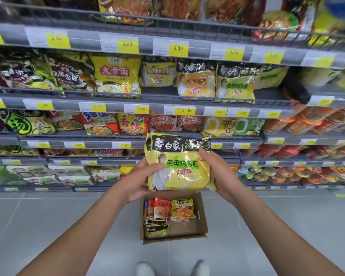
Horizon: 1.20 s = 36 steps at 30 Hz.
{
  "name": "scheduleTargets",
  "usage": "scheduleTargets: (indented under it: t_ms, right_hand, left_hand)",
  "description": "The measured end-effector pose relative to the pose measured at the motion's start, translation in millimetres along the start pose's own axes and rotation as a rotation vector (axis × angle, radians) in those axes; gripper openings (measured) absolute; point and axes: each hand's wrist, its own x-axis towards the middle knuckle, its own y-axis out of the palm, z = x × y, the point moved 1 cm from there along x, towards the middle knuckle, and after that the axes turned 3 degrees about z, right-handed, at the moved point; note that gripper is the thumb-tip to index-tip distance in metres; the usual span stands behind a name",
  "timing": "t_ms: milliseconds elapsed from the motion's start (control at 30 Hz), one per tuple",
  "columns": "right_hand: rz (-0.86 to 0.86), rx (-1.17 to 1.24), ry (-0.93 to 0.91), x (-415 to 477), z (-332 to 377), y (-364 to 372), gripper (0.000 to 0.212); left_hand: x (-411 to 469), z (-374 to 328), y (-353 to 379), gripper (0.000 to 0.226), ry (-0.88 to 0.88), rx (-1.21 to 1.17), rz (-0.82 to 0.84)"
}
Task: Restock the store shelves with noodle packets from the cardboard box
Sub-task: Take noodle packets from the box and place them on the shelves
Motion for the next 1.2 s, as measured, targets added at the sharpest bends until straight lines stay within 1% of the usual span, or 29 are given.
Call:
scheduleTargets:
  t_ms: [33,67,133,233,267,300,367,433,467,533,567,600,667,733,767,800,867,933,1000,1033,1067,1100,1167,1200]
  right_hand:
    - [0.004,-0.02,-0.046,-12.0,7.7,0.0,0.106]
    - [-0.006,-0.086,-0.095,-23.2,15.4,0.5,0.098]
    - [-0.041,-0.233,-0.171,-42.6,26.8,0.2,0.073]
    - [-0.146,-0.311,-0.268,-58.1,38.3,-13.0,0.043]
    - [-0.154,-0.332,-0.29,-61.5,41.6,-17.1,0.038]
    - [-0.154,-0.34,-0.289,-62.9,43.8,-22.4,0.037]
    - [-0.158,-0.351,-0.269,-66.7,52.2,-31.7,0.028]
    - [-0.167,-0.345,-0.258,-68.2,59.7,-43.2,0.018]
    - [-0.175,-0.342,-0.248,-67.4,62.2,-48.8,0.019]
    - [-0.178,-0.338,-0.237,-64.6,68.4,-60.2,0.023]
    - [-0.181,-0.325,-0.229,-61.9,71.7,-68.0,0.025]
    - [-0.188,-0.309,-0.221,-60.2,76.5,-75.7,0.027]
    - [-0.204,-0.244,-0.178,-53.8,79.6,-94.7,0.032]
    - [-0.205,-0.133,-0.152,-47.8,84.0,-118.5,0.045]
    - [-0.203,-0.097,-0.143,-44.0,85.8,-129.8,0.051]
    - [-0.208,-0.07,-0.144,-40.9,90.2,-142.9,0.051]
    - [-0.241,-0.037,-0.178,-36.4,100.6,-165.1,0.04]
    - [-0.275,-0.042,-0.205,-33.2,112.5,-187.5,0.03]
    - [-0.292,-0.041,-0.223,-29.2,121.4,-210.1,0.027]
    - [-0.3,-0.036,-0.223,-27.1,125.0,-222.5,0.025]
    - [-0.308,-0.028,-0.221,-24.1,127.6,-234.5,0.024]
    - [-0.312,-0.017,-0.22,-19.8,129.1,-247.6,0.024]
    - [-0.305,-0.017,-0.225,-9.9,132.8,-269.6,0.025]
    - [-0.301,-0.016,-0.229,-5.2,134.7,-278.3,0.024]
  left_hand:
    - [-3.2,-4.8,3.8,0.034,0.017,0.016,0.009]
    - [-7.2,-9.5,7.5,0.04,0.032,0.032,0.025]
    - [-10.2,-13.8,10.9,0.063,0.065,0.043,0.034]
    - [-11.6,-24.7,26.8,0.108,0.117,0.053,0.078]
    - [-11.8,-28.9,34.4,0.116,0.122,0.073,0.09]
    - [-9.2,-30.5,40.6,0.117,0.108,0.07,0.106]
    - [-5.5,-33.5,52.7,0.103,0.085,0.039,0.106]
    - [2.4,-37.4,65.4,0.104,0.128,0.044,0.117]
    - [7.0,-38.4,72.1,0.097,0.143,0.045,0.132]
    - [5.9,-45.8,91.7,0.058,0.181,0.028,0.128]
    - [9.3,-47.5,101.0,0.052,0.203,0.01,0.13]
    - [12.2,-50.3,113.0,0.056,0.217,0.009,0.131]
    - [21.7,-52.1,130.4,0.076,0.24,0.023,0.108]
    - [34.6,-55.3,152.3,0.098,0.241,0.058,0.089]
    - [41.4,-56.4,162.4,0.104,0.235,0.066,0.096]
    - [46.7,-58.8,173.4,0.107,0.218,0.063,0.102]
    - [53.8,-61.9,195.4,0.099,0.204,0.047,0.133]
    - [66.2,-62.9,214.9,0.095,0.201,0.031,0.118]
    - [81.7,-61.6,232.7,0.099,0.227,0.027,0.069]
    - [87.7,-60.9,244.3,0.097,0.253,0.014,0.046]
    - [94.9,-61.3,256.5,0.09,0.24,0.008,0.058]
    - [100.8,-59.8,266.4,0.077,0.251,-0.001,0.06]
    - [112.1,-51.5,279.6,0.043,0.275,0.05,0.042]
    - [119.4,-47.9,283.7,0.04,0.259,0.058,0.022]
